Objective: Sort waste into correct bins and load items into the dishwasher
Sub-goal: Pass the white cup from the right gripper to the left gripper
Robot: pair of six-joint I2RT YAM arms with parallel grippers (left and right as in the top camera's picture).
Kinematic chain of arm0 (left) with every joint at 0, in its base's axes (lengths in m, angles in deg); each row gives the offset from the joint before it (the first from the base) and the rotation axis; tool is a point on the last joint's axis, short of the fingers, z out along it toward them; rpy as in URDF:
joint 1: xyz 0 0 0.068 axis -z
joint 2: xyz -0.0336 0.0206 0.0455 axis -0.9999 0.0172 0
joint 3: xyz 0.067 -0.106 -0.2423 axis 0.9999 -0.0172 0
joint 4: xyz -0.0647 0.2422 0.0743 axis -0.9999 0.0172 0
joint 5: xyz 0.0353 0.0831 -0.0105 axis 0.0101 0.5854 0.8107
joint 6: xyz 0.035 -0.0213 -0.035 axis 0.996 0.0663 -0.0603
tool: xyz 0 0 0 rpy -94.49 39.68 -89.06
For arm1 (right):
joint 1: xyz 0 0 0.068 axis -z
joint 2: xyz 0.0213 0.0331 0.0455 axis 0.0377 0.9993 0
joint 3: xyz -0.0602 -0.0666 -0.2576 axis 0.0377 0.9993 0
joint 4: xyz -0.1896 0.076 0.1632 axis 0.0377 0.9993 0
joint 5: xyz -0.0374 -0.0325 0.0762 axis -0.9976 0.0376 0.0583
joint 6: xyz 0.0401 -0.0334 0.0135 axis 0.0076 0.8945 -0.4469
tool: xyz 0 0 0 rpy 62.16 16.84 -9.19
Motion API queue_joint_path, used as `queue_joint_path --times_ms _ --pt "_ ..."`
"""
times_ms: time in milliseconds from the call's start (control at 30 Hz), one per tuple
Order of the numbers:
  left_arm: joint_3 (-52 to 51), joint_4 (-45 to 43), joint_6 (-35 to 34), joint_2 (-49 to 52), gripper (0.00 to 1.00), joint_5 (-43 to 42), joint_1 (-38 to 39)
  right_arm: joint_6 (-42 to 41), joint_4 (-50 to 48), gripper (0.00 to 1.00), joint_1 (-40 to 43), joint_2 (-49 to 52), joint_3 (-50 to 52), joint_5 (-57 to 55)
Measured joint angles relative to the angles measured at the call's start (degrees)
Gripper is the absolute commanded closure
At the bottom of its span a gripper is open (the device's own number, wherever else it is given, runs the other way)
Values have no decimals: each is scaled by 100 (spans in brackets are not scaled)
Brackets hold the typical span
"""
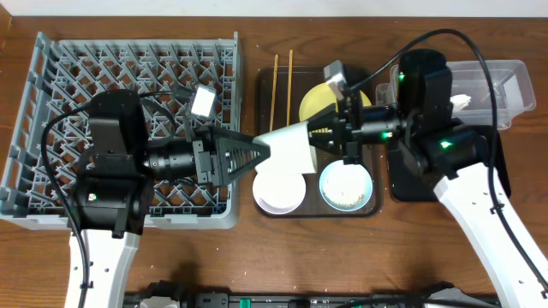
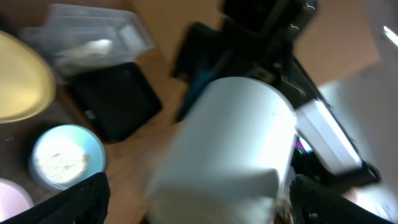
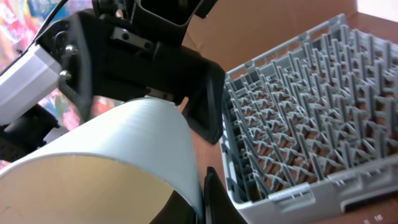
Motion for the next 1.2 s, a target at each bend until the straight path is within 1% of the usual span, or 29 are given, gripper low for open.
queue_joint_path --times_ms 67,167,300,433,667,733,833,867,1033,1200 --pt "0 -175 2 -2 11 -258 83 -105 -199 99 -157 2 0 -72" --pt "-2 -214 -2 -2 19 -483 192 -291 -557 99 -310 4 0 -170" --pt "-2 -223 9 0 23 -575 280 -584 -844 99 -382 4 0 -337" --pt "-2 -225 7 20 28 -590 284 -748 -885 99 -398 4 0 -400" --pt "-2 -227 7 17 27 -522 284 -850 -673 99 -398 4 0 -435" --pt "-2 -282 2 17 16 -474 286 -852 -619 99 -398 4 0 -466" --pt "-2 -457 -31 22 16 -326 299 -852 -586 99 -407 4 0 -579" --pt "-2 -501 -26 22 17 -282 304 -852 -579 99 -411 7 0 -595" --pt "-2 -525 -13 24 29 -223 317 -850 -575 99 -411 7 0 -612" --pt "-2 -538 -15 24 30 -247 313 -850 -562 98 -409 7 0 -551"
